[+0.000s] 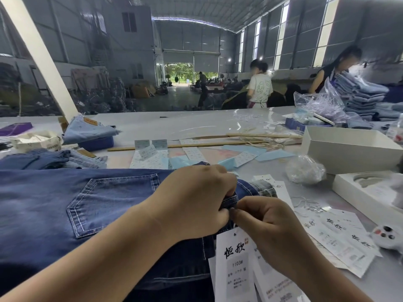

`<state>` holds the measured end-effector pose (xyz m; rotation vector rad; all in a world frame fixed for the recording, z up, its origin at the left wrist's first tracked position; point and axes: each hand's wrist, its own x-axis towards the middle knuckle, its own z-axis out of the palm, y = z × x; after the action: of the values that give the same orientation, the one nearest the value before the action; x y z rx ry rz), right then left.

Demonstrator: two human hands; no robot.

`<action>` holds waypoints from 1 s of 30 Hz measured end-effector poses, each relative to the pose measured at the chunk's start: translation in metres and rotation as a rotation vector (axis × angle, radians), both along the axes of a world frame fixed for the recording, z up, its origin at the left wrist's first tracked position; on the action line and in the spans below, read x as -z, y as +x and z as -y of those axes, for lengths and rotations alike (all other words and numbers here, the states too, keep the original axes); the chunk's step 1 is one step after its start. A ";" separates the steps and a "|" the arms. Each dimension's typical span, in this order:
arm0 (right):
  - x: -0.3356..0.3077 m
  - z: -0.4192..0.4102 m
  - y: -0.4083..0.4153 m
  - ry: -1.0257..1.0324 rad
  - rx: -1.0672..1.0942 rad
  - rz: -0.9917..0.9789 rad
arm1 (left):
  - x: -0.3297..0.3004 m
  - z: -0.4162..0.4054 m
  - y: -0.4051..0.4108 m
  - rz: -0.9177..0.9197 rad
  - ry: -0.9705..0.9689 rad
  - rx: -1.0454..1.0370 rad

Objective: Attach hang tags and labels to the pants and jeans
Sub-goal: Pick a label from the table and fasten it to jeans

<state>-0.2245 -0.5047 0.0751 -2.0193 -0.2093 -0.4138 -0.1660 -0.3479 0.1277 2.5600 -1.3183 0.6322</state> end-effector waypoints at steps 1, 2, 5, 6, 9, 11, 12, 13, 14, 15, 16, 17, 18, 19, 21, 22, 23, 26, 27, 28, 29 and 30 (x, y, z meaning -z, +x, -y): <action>0.000 -0.001 0.001 0.005 -0.004 0.007 | -0.001 -0.002 0.001 -0.009 -0.025 0.018; 0.000 -0.003 0.002 0.015 -0.006 0.016 | -0.002 -0.004 0.002 -0.048 -0.062 0.031; -0.006 -0.011 0.005 0.054 0.000 0.076 | -0.006 -0.011 0.009 -0.239 -0.204 0.038; -0.008 -0.015 0.007 0.053 0.008 0.104 | -0.007 -0.013 0.012 -0.319 -0.271 0.036; -0.020 -0.027 0.013 0.043 0.038 0.211 | -0.010 -0.023 0.021 -0.590 -0.499 0.048; -0.028 -0.035 0.017 0.043 0.057 0.272 | -0.012 -0.030 0.026 -0.748 -0.616 0.084; -0.032 -0.038 0.020 0.036 0.060 0.287 | -0.011 -0.033 0.028 -0.812 -0.670 0.106; -0.034 -0.042 0.023 0.030 0.059 0.289 | -0.011 -0.036 0.030 -0.858 -0.718 0.121; -0.035 -0.045 0.028 0.029 0.057 0.282 | -0.009 -0.038 0.032 -0.896 -0.763 0.139; -0.036 -0.048 0.032 0.032 0.052 0.270 | -0.008 -0.040 0.033 -0.946 -0.809 0.155; -0.037 -0.050 0.036 0.032 0.042 0.260 | -0.007 -0.041 0.036 -1.008 -0.859 0.175; -0.038 -0.052 0.040 0.025 0.030 0.254 | -0.006 -0.043 0.038 -1.077 -0.905 0.190; -0.039 -0.054 0.043 0.011 0.022 0.254 | -0.005 -0.045 0.040 -1.133 -0.941 0.201; -0.040 -0.055 0.047 -0.008 0.018 0.259 | -0.005 -0.047 0.042 -1.173 -0.961 0.203; -0.039 -0.057 0.050 -0.050 0.034 0.287 | -0.004 -0.049 0.043 -1.216 -0.973 0.204; -0.039 -0.058 0.052 -0.074 0.046 0.309 | -0.004 -0.050 0.044 -1.234 -0.986 0.209; -0.037 -0.058 0.054 -0.104 0.062 0.338 | -0.004 -0.051 0.045 -1.260 -1.002 0.219; -0.031 -0.059 0.060 -0.215 0.133 0.434 | -0.004 -0.056 0.050 -1.290 -1.045 0.213; -0.030 -0.060 0.061 -0.251 0.151 0.464 | -0.003 -0.057 0.052 -1.273 -1.056 0.191; -0.028 -0.062 0.063 -0.280 0.160 0.491 | -0.001 -0.058 0.053 -1.245 -1.064 0.176; -0.027 -0.063 0.064 -0.294 0.165 0.511 | 0.000 -0.058 0.054 -1.211 -1.073 0.169; -0.025 -0.065 0.065 -0.292 0.167 0.518 | 0.002 -0.059 0.054 -1.173 -1.070 0.175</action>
<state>-0.1593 -0.4399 0.1005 -2.1863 -0.4402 -1.0647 -0.1117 -0.2890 0.1258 1.3944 -0.4945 -0.2197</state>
